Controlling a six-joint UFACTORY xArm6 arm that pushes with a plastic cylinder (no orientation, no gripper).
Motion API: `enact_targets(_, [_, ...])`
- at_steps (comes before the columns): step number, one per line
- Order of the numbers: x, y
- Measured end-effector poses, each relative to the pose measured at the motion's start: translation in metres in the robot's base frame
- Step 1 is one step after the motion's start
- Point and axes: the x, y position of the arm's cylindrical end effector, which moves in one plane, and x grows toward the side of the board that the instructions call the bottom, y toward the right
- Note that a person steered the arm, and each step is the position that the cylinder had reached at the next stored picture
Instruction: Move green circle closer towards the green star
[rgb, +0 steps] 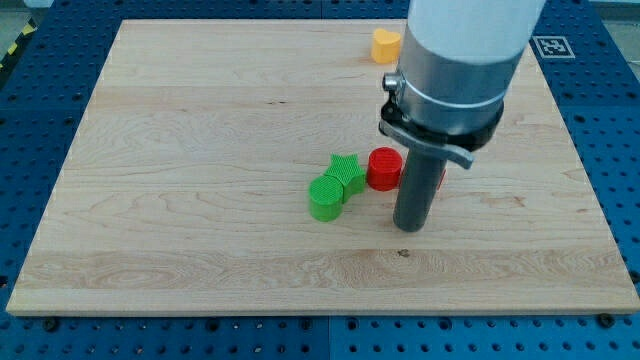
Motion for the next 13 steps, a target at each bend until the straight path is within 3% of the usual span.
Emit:
enact_targets(1, [0.013, -0.019])
enact_targets(3, [-0.021, -0.075])
enact_targets(5, [-0.007, -0.085])
enact_targets(6, [-0.026, -0.097])
enact_targets(7, [-0.047, -0.098])
enact_targets(9, [-0.025, -0.093])
enact_targets(11, [-0.030, -0.053])
enact_targets(13, [-0.037, -0.052])
